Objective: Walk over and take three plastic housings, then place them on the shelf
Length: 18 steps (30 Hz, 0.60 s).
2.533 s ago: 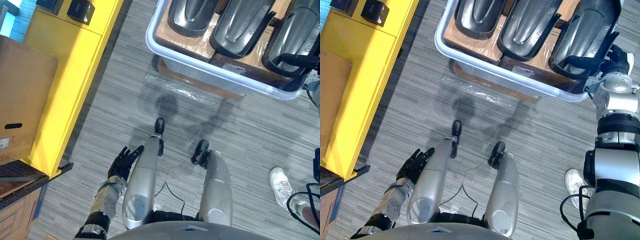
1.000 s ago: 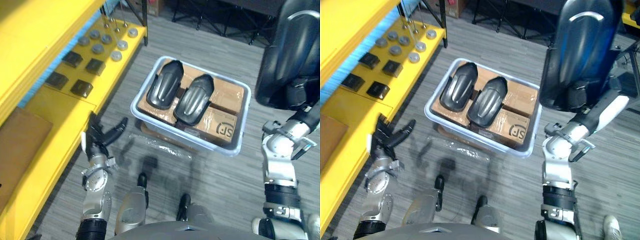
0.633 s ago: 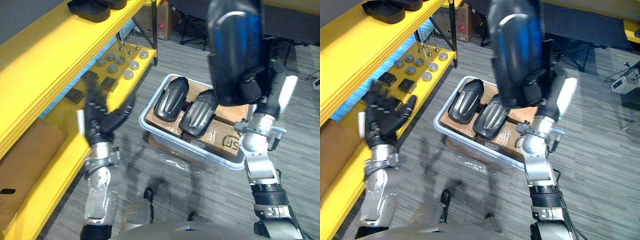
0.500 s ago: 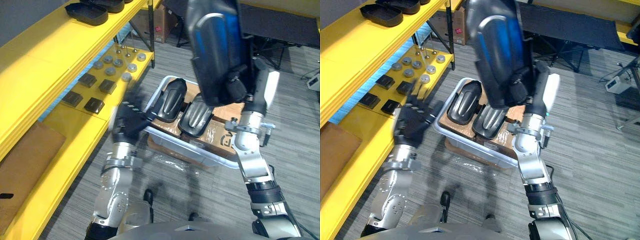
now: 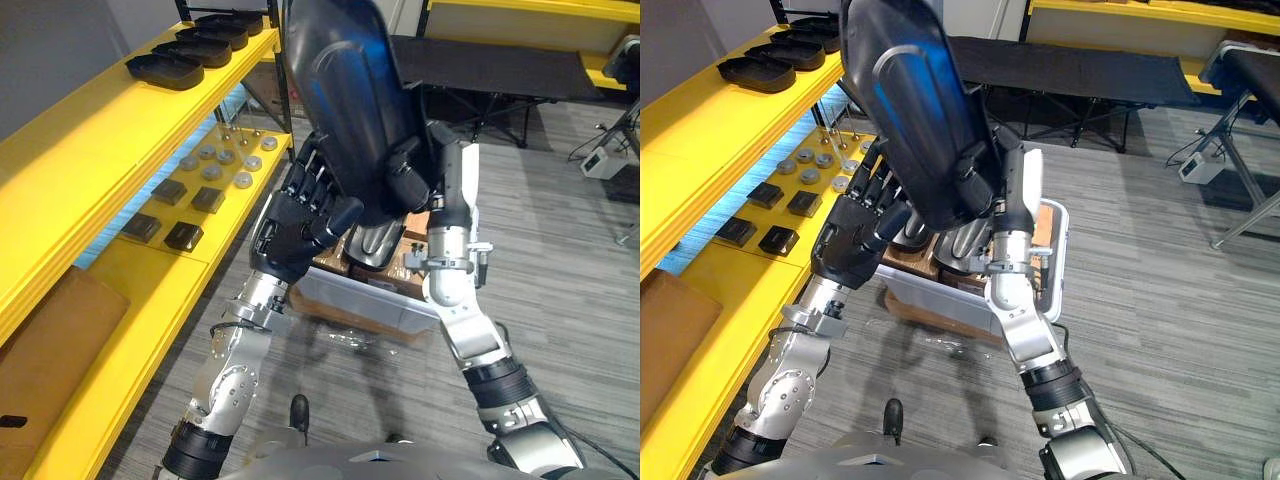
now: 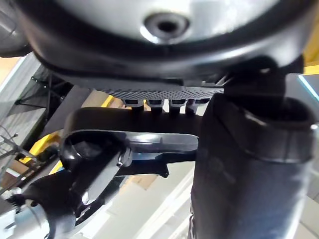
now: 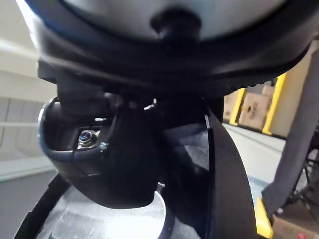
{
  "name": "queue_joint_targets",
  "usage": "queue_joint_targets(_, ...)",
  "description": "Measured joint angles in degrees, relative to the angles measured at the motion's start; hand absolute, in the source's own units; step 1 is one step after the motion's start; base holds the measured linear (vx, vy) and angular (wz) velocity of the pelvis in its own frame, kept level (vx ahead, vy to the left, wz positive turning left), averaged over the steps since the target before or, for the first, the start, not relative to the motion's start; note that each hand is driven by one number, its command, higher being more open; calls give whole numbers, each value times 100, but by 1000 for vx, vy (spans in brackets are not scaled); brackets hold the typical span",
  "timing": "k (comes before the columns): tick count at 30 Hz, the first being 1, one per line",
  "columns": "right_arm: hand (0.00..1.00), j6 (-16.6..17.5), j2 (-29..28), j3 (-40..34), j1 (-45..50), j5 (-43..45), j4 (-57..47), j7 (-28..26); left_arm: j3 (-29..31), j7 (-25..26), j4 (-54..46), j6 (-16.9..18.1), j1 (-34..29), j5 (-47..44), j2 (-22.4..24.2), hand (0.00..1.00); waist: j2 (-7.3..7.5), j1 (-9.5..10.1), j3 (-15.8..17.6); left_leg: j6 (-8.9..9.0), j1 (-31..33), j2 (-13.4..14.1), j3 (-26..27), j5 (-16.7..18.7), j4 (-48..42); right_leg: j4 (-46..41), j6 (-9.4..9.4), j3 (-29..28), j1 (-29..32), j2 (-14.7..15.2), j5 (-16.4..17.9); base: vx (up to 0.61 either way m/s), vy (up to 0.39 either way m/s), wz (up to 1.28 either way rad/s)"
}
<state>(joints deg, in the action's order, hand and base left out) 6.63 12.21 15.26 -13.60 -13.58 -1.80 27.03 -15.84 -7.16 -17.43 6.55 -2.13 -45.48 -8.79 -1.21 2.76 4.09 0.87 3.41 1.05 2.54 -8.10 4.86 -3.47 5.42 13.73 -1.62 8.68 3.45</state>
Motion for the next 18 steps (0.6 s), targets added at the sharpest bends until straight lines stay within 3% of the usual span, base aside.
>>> queue_joint_targets(6, 0, 5, -215, 374, 316, 54, 206, -309, 223, 734, 7, 9, -20, 138, 108, 100, 64, -7, -51, -16, -2, -26, 4, -13, 2, 80, 16, -6, -46, 9, -87, 0, 0, 0)
queue_joint_targets(12, 0, 50, -325, 736, 417, 40, 215, -440, 370, 1033, 9, 90, -49, 133, 174, 100, 73, -11, -58, -18, -8, -27, 3, -22, 16, 90, 3, -7, -41, 14, -80, 0, 0, 0)
queue_joint_targets(15, 0, 258, -347, 842, 442, 40, 285, -462, 346, 1130, 24, 55, -65, 176, 180, 100, 114, -7, -101, -18, -6, -27, 5, -22, 20, 119, -14, -7, -47, 14, -94, 0, 0, 0)
queue_joint_targets(18, 0, 376, -349, 959, 587, 31, 412, -426, 309, 1217, 225, -333, -65, 338, 180, 100, 178, 3, -236, -16, 1, -33, 11, -21, 22, 162, -14, -8, -57, 14, -117, 0, 0, 0)
